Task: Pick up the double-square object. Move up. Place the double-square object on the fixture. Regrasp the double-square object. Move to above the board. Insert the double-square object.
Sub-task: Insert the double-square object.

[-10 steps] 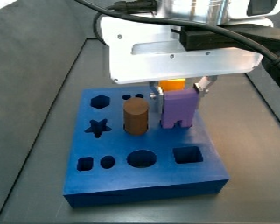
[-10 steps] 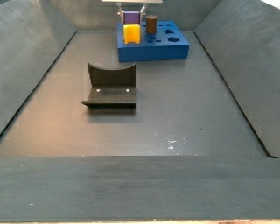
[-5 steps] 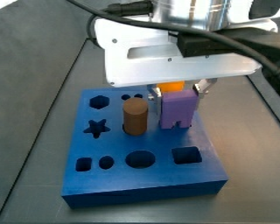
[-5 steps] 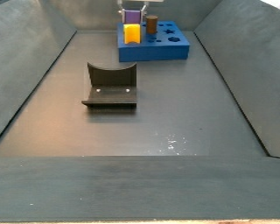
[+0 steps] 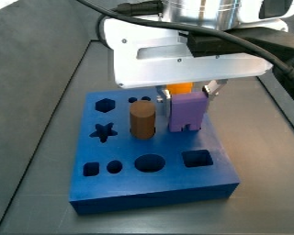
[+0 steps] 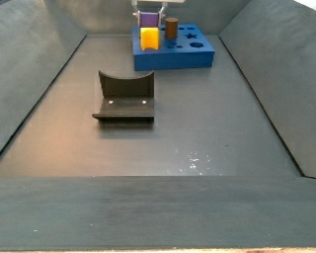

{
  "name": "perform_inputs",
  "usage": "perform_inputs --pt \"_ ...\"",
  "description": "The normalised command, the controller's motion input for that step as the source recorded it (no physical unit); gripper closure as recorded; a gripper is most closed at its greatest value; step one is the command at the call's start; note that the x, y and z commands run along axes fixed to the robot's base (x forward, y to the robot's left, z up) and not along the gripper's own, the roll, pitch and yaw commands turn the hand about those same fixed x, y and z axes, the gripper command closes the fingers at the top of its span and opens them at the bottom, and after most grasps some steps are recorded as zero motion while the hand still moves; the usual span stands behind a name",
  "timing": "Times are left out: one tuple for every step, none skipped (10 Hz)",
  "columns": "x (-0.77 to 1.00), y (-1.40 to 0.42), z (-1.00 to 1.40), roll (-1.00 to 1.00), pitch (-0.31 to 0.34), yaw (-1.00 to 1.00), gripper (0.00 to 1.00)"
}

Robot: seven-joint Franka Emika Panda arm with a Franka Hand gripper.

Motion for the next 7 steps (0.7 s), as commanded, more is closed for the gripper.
perform_inputs --pt "0.00 0.03 -0.01 0.00 0.000 0.00 1.00" --pt "0.00 0.05 -0.13 0.00 0.000 0.00 1.00" --pt "0.00 0.03 -0.39 0.00 0.000 -0.01 1.00" --pt "0.00 0.02 -0.47 0.01 0.000 0.00 1.00" --pt "0.00 0.01 -0.32 0.01 0.000 0.00 1.00" --pt "0.00 0.00 -0.05 0.04 0.000 0.00 1.00" --pt "0.00 0.00 0.00 0.00 0.000 0.00 1.00"
